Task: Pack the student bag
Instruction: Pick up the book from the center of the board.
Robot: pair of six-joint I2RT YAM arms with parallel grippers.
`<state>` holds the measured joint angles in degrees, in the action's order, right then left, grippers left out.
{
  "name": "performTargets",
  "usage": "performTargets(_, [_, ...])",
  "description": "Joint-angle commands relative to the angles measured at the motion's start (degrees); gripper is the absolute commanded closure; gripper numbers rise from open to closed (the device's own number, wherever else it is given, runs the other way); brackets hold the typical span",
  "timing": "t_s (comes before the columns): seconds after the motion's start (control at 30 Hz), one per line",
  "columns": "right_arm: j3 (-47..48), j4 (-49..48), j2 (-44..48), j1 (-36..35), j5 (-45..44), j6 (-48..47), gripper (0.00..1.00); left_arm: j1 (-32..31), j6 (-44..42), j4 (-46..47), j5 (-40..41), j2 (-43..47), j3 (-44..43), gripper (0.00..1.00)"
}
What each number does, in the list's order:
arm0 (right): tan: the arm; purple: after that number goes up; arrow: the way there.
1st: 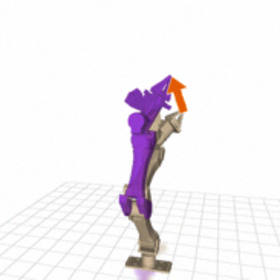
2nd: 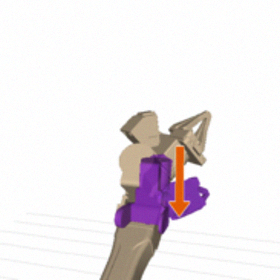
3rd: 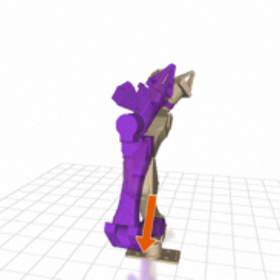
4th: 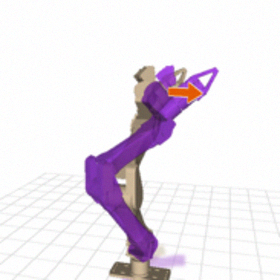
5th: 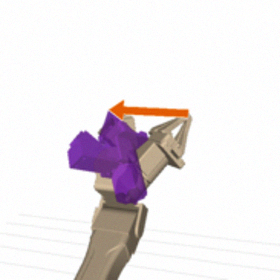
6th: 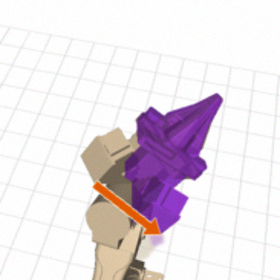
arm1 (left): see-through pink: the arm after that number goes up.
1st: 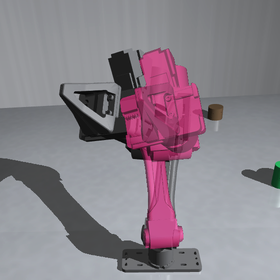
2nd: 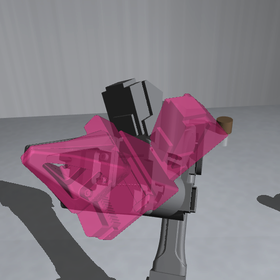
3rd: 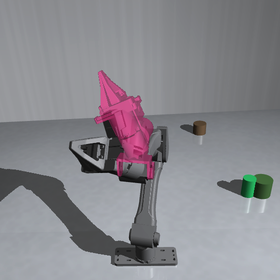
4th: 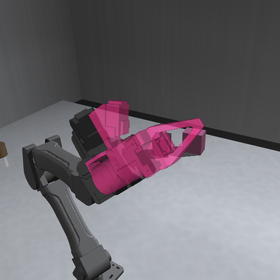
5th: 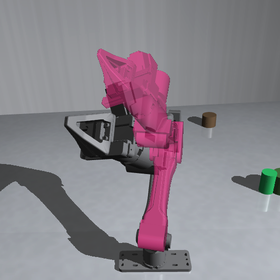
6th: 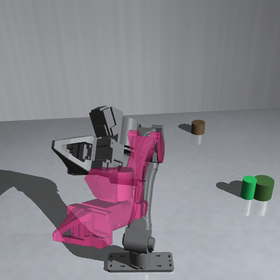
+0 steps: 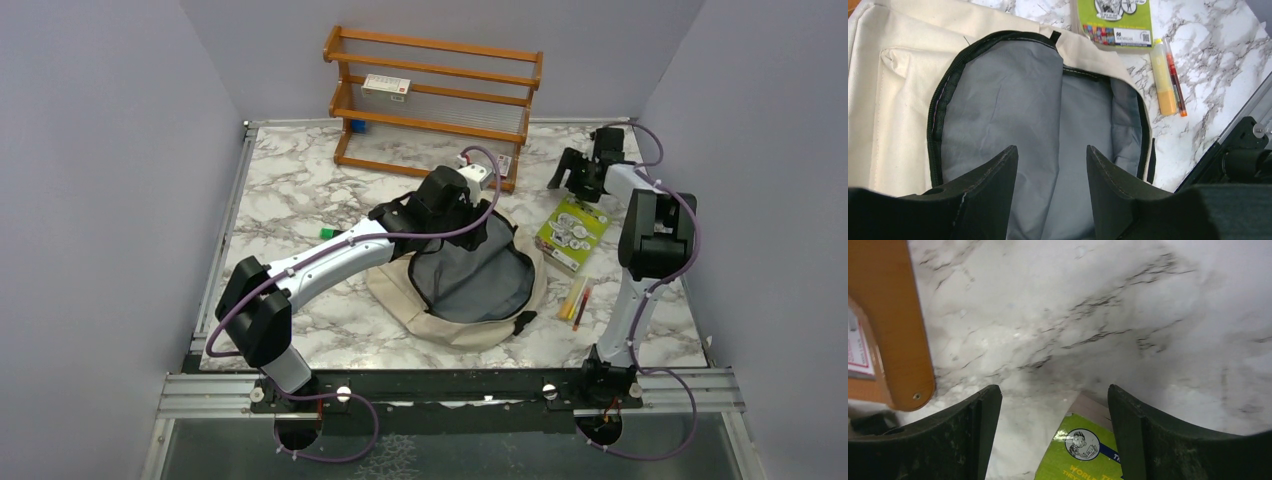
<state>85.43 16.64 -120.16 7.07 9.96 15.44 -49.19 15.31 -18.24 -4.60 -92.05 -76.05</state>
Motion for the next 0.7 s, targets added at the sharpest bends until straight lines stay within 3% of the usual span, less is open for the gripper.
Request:
performTargets(0.0, [-1.0, 4.5, 2.3, -2.8, 5.0, 0.6, 0.18, 0.0, 1.5, 3.7, -1.2, -0.2, 0.6, 0.46])
performTargets(0.13, [-2.4, 3.3, 6.1, -3.2, 3.2, 1.0, 0.19, 0.0, 2.1, 5.5, -2.3, -2.0, -0.4, 0.46])
performTargets(0.3, [-12.0, -5.7, 19.9, -3.2, -10.1, 3.9, 0.17, 0.0, 2.0, 6.5, -4.1, -6.4, -5.4, 0.46])
performTargets(0.43, [-17.2, -5.0, 27.3, -2.3, -18.3, 9.0, 0.13, -0.1, 2.7, 7.1, -6.6, -12.0, -11.5, 0.46])
performTargets(0.67, [-25.9, -2.6, 35.1, -0.2, -20.8, 15.5, 0.10, -0.3, 3.2, 8.3, -12.1, -22.9, -21.8, 0.47])
